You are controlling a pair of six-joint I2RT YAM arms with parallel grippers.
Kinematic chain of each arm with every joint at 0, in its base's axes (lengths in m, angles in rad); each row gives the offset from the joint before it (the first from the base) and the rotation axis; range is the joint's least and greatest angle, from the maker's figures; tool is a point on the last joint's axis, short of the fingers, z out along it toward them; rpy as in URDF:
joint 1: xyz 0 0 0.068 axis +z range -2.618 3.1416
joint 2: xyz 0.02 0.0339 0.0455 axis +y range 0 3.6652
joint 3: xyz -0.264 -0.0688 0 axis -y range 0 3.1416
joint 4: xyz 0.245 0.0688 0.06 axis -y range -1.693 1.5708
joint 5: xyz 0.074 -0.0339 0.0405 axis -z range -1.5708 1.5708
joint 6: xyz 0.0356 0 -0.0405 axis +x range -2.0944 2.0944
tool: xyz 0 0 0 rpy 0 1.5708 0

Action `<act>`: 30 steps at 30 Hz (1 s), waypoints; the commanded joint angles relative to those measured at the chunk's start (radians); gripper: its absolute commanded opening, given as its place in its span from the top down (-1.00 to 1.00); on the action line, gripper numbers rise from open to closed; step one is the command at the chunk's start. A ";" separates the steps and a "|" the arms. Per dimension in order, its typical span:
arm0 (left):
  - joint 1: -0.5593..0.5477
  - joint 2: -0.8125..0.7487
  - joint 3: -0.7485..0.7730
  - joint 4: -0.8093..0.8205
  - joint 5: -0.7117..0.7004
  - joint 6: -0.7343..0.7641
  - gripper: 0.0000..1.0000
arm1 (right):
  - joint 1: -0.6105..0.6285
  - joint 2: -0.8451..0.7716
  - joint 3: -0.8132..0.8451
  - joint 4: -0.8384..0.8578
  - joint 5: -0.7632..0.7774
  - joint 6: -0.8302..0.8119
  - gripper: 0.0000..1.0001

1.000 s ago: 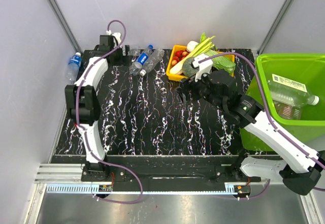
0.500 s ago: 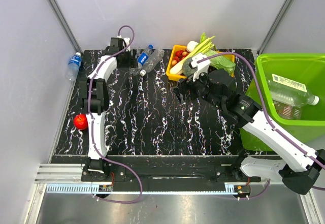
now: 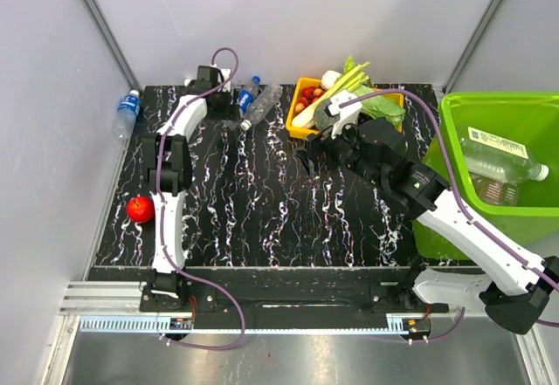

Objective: Put the plastic bottles in the bin
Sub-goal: Pick up the plastic bottle at the center of the board.

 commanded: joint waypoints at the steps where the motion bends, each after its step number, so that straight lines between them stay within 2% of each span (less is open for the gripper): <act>1: -0.006 0.012 0.049 -0.040 -0.025 0.009 -0.38 | 0.007 -0.041 0.005 0.047 -0.015 0.000 -0.89; 6: -0.008 -0.016 0.020 -0.062 -0.050 -0.002 0.02 | 0.005 -0.067 0.005 0.036 -0.011 0.005 -0.89; 14: -0.015 -0.160 -0.116 -0.045 -0.087 -0.037 0.31 | 0.007 -0.092 0.000 0.025 0.003 0.036 -0.88; 22: -0.026 -0.402 -0.314 -0.044 -0.099 -0.101 0.50 | 0.007 -0.094 -0.007 0.025 0.011 0.094 -0.88; 30: -0.029 -0.690 -0.555 0.001 0.007 -0.179 0.61 | 0.007 -0.112 -0.036 0.036 0.020 0.201 -0.89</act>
